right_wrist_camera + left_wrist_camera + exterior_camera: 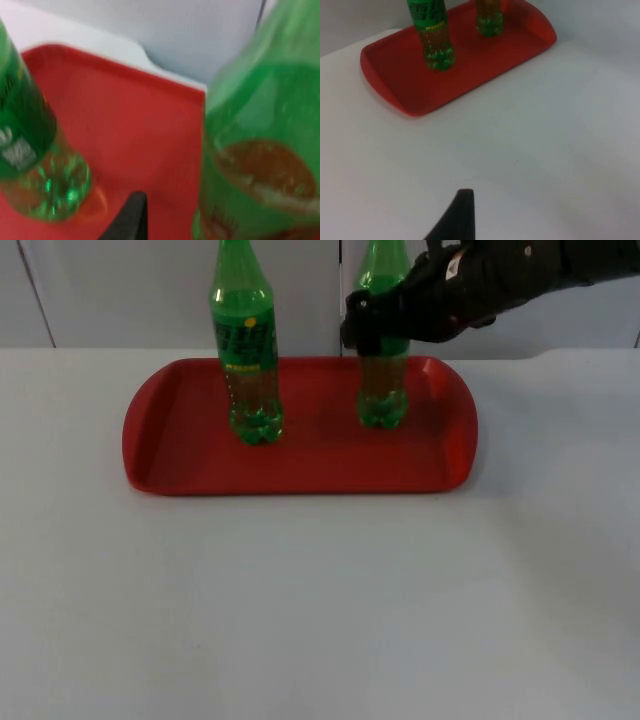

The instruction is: Place the bottle upright on the tray.

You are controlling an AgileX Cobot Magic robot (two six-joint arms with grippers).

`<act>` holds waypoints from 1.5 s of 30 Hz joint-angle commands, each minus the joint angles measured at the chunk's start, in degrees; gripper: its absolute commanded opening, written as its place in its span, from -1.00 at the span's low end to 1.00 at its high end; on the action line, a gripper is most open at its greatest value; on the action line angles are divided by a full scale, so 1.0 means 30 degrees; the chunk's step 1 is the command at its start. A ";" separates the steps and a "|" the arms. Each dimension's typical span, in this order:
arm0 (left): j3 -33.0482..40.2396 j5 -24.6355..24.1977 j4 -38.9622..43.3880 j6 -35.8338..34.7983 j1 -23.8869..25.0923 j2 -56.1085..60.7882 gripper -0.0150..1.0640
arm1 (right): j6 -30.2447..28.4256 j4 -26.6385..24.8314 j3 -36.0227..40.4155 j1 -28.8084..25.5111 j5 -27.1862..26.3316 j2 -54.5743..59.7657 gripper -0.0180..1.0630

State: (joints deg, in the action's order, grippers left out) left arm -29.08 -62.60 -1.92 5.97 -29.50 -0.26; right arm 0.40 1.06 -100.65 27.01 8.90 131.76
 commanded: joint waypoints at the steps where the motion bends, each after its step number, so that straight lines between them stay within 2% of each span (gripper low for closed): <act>1: 0.0099 0.0124 -0.0051 -0.0141 -0.0109 0.0088 0.97 | -0.0008 0.0082 -0.0059 0.0012 0.1261 -0.0270 0.98; 4: 0.0099 0.0124 -0.0051 -0.0141 -0.0109 0.0088 0.97 | 0.0062 -0.0024 -0.0090 0.0012 0.3597 -0.0729 0.98; 5: 0.0099 0.0124 -0.0051 -0.0141 -0.0109 0.0088 0.97 | 0.0062 -0.0024 -0.0090 0.0012 0.3597 -0.0729 0.98; 6: 0.0099 0.0124 -0.0051 -0.0141 -0.0109 0.0088 0.97 | 0.0062 -0.0024 -0.0090 0.0012 0.4366 -0.0943 0.98; 8: 0.0099 0.0124 -0.0051 -0.0141 -0.0109 0.0088 0.97 | 0.0062 -0.0061 -0.0090 0.0012 0.6780 -0.1426 0.98; 10: 0.0099 0.0124 -0.0051 -0.0141 -0.0109 0.0088 0.97 | 0.0062 -0.0067 -0.0090 0.0012 0.8119 -0.1783 0.98; 11: 0.0099 0.0124 -0.0051 -0.0141 -0.0109 0.0088 0.97 | 0.0062 -0.0067 -0.0090 0.0012 0.8119 -0.1783 0.98; 16: 0.0099 0.0124 -0.0051 -0.0141 -0.0109 0.0088 0.97 | 0.0206 -0.0105 -0.0090 0.0012 1.2580 -0.2693 0.98; 17: 0.0099 0.0124 -0.0051 -0.0141 -0.0109 0.0088 0.97 | 0.0206 -0.0105 -0.0090 0.0012 1.2580 -0.2693 0.98; 20: 0.0099 0.0124 -0.0051 -0.0141 -0.0109 0.0088 0.97 | 0.0456 -0.0102 -0.0038 0.0048 1.4045 -0.3162 0.98; 26: 0.0099 0.0124 -0.0051 -0.0141 -0.0109 0.0088 0.97 | 0.0948 0.0101 0.1380 0.0337 1.4082 -0.4598 0.98; 30: 0.0099 0.0124 -0.0051 -0.0141 -0.0109 0.0088 0.97 | 0.0948 0.0056 0.4232 0.0784 1.2661 -0.6561 0.98; 31: 0.0099 0.0124 -0.0051 -0.0141 -0.0109 0.0088 0.97 | 0.0948 0.0056 0.4232 0.0784 1.2661 -0.6561 0.98; 35: 0.0099 0.0124 -0.0051 -0.0141 -0.0109 0.0088 0.97 | 0.1006 -0.0198 0.7747 0.1003 1.0987 -0.8764 0.98; 36: 0.0099 0.0124 -0.0051 -0.0141 -0.0109 0.0088 0.97 | 0.1006 -0.0198 0.7747 0.1003 1.0987 -0.8764 0.98; 41: 0.0099 0.0124 -0.0051 -0.0141 -0.0109 0.0088 0.97 | 0.1006 -0.0353 1.2286 0.1003 0.8492 -1.2028 0.98; 42: 0.0099 0.0124 -0.0051 -0.0141 -0.0109 0.0088 0.97 | 0.1006 -0.0353 1.2286 0.1003 0.8492 -1.2028 0.98; 45: 0.0099 0.0124 -0.0051 -0.0141 -0.0109 0.0088 0.97 | 0.1006 -0.0353 1.4687 0.1003 0.7548 -1.4115 0.98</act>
State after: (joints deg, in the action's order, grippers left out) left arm -29.08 -62.60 -1.92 5.97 -29.50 -0.26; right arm 3.29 0.00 -57.35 29.70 32.93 91.19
